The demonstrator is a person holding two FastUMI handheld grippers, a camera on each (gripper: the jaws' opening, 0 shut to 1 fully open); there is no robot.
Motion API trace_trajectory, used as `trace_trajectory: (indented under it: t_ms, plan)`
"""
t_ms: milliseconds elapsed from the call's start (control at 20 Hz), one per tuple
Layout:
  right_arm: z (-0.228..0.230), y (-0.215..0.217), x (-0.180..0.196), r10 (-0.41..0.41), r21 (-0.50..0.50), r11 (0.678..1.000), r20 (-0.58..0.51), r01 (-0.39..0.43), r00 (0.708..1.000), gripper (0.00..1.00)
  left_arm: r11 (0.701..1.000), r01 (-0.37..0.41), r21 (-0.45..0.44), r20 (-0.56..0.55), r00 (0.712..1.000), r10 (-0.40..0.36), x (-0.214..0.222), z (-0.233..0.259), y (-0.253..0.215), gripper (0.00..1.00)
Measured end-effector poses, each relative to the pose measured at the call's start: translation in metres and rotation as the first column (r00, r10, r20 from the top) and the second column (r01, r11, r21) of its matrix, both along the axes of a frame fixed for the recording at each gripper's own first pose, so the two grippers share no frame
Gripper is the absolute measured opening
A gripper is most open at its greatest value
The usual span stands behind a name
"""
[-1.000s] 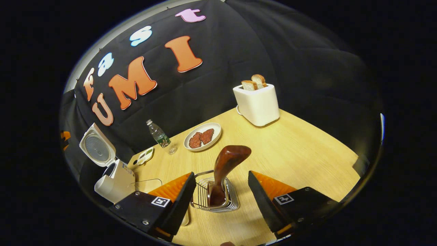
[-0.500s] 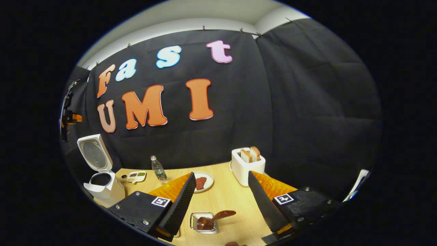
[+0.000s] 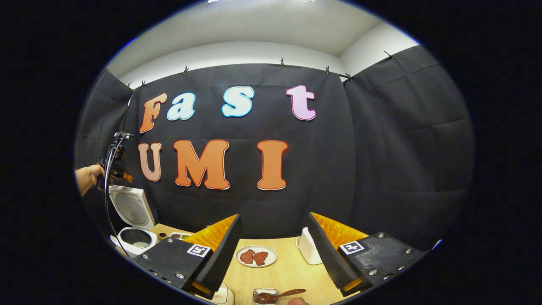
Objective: Close the left gripper, press the button to open the rice cooker; take a wooden spoon from the chopstick holder with the right hand, scoop a spoonful of rice and pour it into the rice cooker, then put the wooden spoon back into the chopstick holder.
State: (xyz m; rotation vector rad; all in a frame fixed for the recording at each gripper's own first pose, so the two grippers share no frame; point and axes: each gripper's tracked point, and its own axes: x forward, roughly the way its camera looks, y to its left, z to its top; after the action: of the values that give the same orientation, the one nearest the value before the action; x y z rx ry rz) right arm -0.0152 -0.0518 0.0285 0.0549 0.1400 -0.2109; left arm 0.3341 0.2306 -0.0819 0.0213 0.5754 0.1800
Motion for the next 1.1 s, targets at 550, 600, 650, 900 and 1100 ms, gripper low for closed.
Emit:
trace_trajectory:
  t_ms: [550, 600, 650, 900, 1100]
  plan:
    - [0.043, 0.001, 0.007, 0.052, -0.015, 0.999, 0.083, -0.051, 0.995, 0.95, 0.959, -0.041, -0.281, -0.385, 0.920, -0.073, -0.073, -0.071, -0.050, 0.84]
    - [0.043, 0.002, 0.009, 0.068, -0.016, 0.998, 0.088, -0.067, 0.994, 0.95, 0.950, -0.070, -0.305, -0.419, 0.906, -0.068, -0.086, -0.077, -0.053, 0.84]
    - [0.040, 0.003, 0.012, 0.084, -0.019, 0.996, 0.087, -0.083, 0.993, 0.95, 0.948, -0.093, -0.304, -0.461, 0.885, -0.061, -0.103, -0.083, -0.053, 0.84]
    - [0.030, 0.018, 0.026, 0.163, -0.016, 0.987, 0.076, -0.162, 0.984, 1.00, 0.963, -0.121, -0.242, -0.601, 0.798, -0.051, -0.159, -0.118, -0.063, 0.87]
    - [0.021, 0.024, 0.035, 0.212, -0.030, 0.977, 0.060, -0.211, 0.975, 0.95, 0.966, -0.147, -0.215, -0.693, 0.719, -0.045, -0.195, -0.162, -0.076, 0.86]
